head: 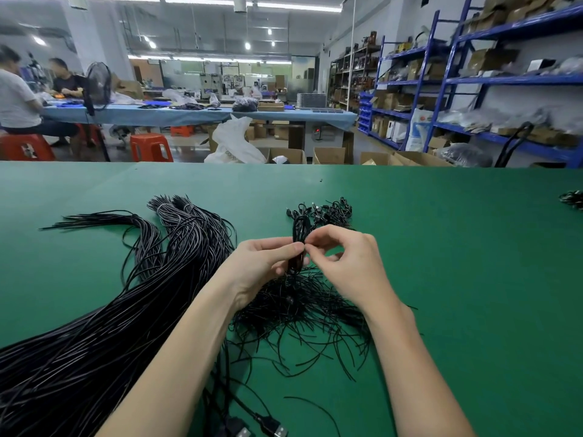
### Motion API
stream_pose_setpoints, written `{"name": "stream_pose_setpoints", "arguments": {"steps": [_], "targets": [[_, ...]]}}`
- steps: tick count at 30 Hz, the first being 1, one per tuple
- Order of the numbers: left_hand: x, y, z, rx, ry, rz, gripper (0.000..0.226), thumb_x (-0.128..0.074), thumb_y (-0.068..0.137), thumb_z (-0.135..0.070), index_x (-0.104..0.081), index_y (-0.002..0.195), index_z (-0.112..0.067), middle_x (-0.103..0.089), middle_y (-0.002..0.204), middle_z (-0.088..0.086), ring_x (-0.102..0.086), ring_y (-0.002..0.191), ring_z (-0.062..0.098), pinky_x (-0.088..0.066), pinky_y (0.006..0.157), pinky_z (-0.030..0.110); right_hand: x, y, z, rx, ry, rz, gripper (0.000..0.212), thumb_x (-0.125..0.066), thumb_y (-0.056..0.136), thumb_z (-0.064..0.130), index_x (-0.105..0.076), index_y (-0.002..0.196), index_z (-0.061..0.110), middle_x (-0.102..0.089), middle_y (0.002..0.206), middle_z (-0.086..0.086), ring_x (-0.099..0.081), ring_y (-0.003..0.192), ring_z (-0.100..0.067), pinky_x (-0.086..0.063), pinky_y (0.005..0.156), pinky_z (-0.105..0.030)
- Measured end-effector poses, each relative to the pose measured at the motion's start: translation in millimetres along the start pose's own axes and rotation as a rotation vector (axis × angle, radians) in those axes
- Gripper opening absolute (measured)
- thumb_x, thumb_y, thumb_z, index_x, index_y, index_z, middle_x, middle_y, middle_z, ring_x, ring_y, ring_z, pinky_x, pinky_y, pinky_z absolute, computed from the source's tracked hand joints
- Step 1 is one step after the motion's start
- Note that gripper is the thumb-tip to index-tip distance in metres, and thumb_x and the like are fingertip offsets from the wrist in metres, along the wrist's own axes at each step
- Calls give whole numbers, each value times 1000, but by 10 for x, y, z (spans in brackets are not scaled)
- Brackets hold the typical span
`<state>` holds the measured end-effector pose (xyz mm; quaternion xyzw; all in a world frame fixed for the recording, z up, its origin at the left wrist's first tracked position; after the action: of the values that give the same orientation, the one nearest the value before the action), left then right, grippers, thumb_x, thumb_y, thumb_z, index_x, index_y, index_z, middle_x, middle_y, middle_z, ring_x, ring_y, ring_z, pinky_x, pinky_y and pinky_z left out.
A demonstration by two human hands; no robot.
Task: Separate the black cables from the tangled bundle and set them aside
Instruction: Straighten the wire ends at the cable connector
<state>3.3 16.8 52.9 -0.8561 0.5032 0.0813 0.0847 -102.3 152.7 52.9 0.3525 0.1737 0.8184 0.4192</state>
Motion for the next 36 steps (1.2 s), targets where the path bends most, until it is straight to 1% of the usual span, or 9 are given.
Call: {"name": "stream_pose_setpoints", "arguments": {"steps": [4, 9, 13, 17, 20, 23, 28, 30, 36], "targets": [[-5, 17, 29, 1, 7, -36, 22, -77, 80, -7, -76, 102, -3, -76, 88, 10, -57, 58, 5, -44, 50, 12, -48, -17, -3, -18, -2, -19, 17, -75, 81, 12, -71, 79, 28, -70, 77, 18, -71, 71, -10, -60, 66, -27], [12, 34, 28, 4, 53, -33, 28, -78, 83, -8, -72, 110, -2, -77, 94, 10, -49, 57, 7, -47, 53, 12, -56, -29, -17, 12, -16, 13, 16, -70, 80, 18, -67, 81, 33, -69, 83, 21, -73, 73, -12, -61, 63, -37], [-12, 45, 54, -76, 195, -104, 27, -76, 88, -12, -73, 113, -3, -77, 91, 8, -49, 58, 8, -46, 55, 17, -102, -58, -31, 35, -69, -38, 10, -74, 80, 18, -70, 83, 27, -67, 79, 18, -69, 80, -8, -61, 67, -37], [-25, 52, 93, -160, 367, -140, 11, -72, 93, -17, -77, 101, -23, -76, 85, 5, -43, 51, 9, -38, 57, 30, -191, -89, -17, 3, -125, -104, 9, -74, 79, 18, -70, 80, 26, -68, 79, 18, -65, 88, -6, -59, 81, -33], [-12, 42, 89, -233, 409, -117, 18, -68, 96, -17, -78, 86, -29, -71, 73, -2, -41, 49, 8, -35, 51, 20, -189, -64, -30, -102, 23, -104, 17, -75, 81, 13, -72, 75, 30, -71, 75, 19, -67, 82, -5, -58, 72, -20], [16, 41, 62, -232, 385, -79, 13, -67, 96, -19, -78, 101, -16, -70, 73, -3, -44, 54, 11, -33, 57, 27, -145, -33, -18, -151, 55, -86, 19, -77, 84, 14, -74, 75, 31, -72, 74, 22, -69, 77, 2, -49, 69, -5], [73, 9, 23, -210, 392, -36, 26, -70, 95, -22, -73, 117, -8, -73, 78, 1, -48, 54, 9, -38, 51, 27, -84, 0, -45, -347, 337, 29, 13, -73, 92, 8, -76, 85, 19, -76, 78, -5, -73, 81, -15, -62, 79, -33], [82, 10, 21, -207, 407, -4, 29, -70, 94, -23, -72, 119, -8, -73, 80, 2, -48, 55, 10, -41, 50, 25, -34, 3, -42, -447, 511, 104, 8, -71, 93, 4, -74, 91, 10, -73, 83, -18, -70, 85, -24, -63, 73, -32], [84, 7, -15, -154, 242, 155, 34, -72, 85, -25, -76, 112, -6, -75, 96, 8, -45, 69, 13, -40, 56, 14, 46, -49, -92, -602, 948, 227, 17, -73, 85, 5, -71, 101, 8, -77, 94, -13, -71, 81, -17, -61, 68, -26]]}}
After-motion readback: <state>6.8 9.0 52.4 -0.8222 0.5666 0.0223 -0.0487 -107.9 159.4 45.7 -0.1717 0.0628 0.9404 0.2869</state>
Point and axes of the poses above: each hand's wrist, its own y-axis towards the middle knuckle, its own x-axis out of the back of the hand, z = x × y, the point moved 1 cm from there along y, towards the middle knuckle
